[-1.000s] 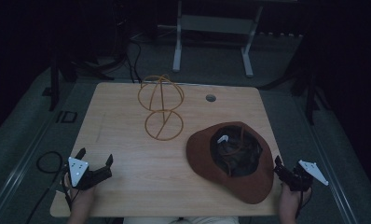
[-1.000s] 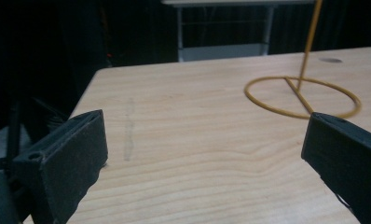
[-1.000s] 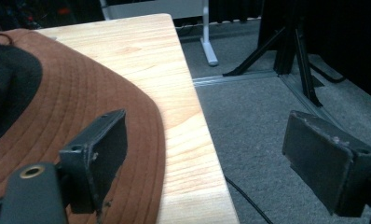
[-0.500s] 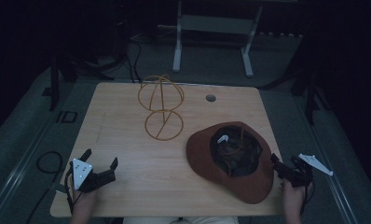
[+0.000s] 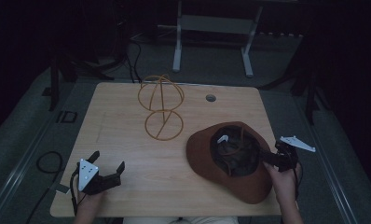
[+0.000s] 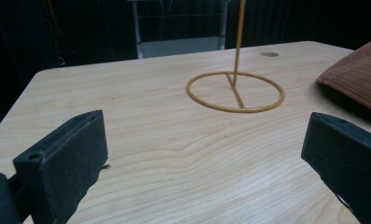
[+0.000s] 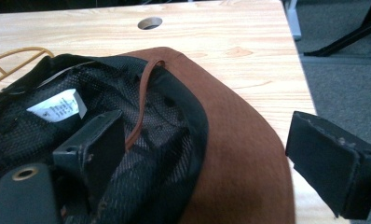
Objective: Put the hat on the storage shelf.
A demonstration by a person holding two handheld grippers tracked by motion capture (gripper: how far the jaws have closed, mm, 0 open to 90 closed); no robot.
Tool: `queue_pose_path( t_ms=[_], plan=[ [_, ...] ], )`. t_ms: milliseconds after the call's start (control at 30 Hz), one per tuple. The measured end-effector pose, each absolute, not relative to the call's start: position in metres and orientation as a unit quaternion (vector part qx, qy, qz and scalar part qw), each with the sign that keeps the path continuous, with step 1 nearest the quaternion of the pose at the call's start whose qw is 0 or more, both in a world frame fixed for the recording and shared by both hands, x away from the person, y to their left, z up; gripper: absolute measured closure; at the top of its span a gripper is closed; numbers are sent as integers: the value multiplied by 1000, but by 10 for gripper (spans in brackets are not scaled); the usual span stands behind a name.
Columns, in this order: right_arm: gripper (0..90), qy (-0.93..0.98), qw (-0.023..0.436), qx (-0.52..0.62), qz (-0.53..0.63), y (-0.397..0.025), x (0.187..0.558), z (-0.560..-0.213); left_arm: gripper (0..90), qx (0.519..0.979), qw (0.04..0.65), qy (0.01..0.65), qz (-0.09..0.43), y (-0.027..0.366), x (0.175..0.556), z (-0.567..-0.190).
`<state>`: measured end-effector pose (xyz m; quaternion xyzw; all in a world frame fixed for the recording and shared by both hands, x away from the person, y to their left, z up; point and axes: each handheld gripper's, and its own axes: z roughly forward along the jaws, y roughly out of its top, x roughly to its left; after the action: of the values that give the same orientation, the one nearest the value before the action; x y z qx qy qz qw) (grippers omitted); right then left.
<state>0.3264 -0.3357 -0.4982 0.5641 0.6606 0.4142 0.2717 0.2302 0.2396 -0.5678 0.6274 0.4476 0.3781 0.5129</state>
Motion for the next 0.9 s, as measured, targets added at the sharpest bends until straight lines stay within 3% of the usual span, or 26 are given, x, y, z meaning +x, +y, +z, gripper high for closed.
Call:
queue_pose_path(
  t_ms=[200,233,267,567,900],
  plan=[
    [181,680,257,571,381,-327,347,-505,9,630,512,447,376,236,230,-567],
    [287,692,253,570,362,-323,355,-511,9,635,508,446,374,235,230,-567],
    [320,700,253,569,350,-321,358,-515,9,636,508,445,372,235,230,-568],
    [438,710,275,580,289,-311,366,-537,10,643,492,459,366,235,230,-567],
    [821,707,339,570,246,-305,366,-543,9,663,486,449,350,235,230,-567]
  ],
)
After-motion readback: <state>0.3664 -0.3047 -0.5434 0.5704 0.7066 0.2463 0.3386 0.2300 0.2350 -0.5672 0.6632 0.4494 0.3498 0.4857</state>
